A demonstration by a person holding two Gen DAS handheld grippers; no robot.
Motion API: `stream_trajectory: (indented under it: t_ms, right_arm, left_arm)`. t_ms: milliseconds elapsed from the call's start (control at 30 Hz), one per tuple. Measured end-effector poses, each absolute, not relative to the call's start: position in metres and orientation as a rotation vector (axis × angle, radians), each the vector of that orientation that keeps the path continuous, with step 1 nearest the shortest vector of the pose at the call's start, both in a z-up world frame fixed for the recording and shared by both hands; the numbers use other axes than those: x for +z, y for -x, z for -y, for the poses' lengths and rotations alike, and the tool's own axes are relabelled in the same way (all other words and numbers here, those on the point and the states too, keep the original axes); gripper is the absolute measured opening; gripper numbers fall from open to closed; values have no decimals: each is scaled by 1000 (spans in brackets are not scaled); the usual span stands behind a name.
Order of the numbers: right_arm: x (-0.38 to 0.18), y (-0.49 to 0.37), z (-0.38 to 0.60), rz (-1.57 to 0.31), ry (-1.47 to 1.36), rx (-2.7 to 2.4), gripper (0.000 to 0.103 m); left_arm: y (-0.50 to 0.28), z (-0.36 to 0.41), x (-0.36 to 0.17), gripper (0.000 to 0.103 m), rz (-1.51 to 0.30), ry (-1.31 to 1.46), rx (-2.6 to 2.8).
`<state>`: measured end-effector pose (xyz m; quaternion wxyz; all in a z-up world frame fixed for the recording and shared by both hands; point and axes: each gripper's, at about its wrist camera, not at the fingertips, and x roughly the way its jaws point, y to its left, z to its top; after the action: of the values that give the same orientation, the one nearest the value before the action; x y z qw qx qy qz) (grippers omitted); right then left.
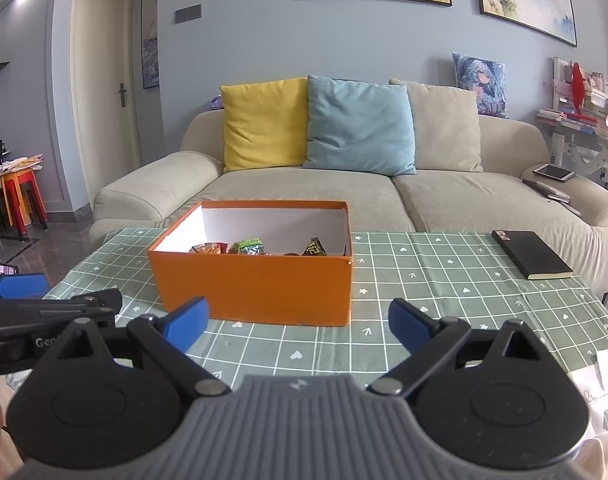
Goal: Organize snacks
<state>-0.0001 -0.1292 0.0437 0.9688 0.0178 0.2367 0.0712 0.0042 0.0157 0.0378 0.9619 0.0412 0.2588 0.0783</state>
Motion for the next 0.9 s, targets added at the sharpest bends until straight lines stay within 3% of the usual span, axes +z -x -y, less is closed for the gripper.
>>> stream_trajectory:
  t_ms: [900]
  right_arm:
    - [47, 6, 133, -452, -46, 140, 94]
  left_arm:
    - [-3, -17, 40, 95, -481, -74, 155]
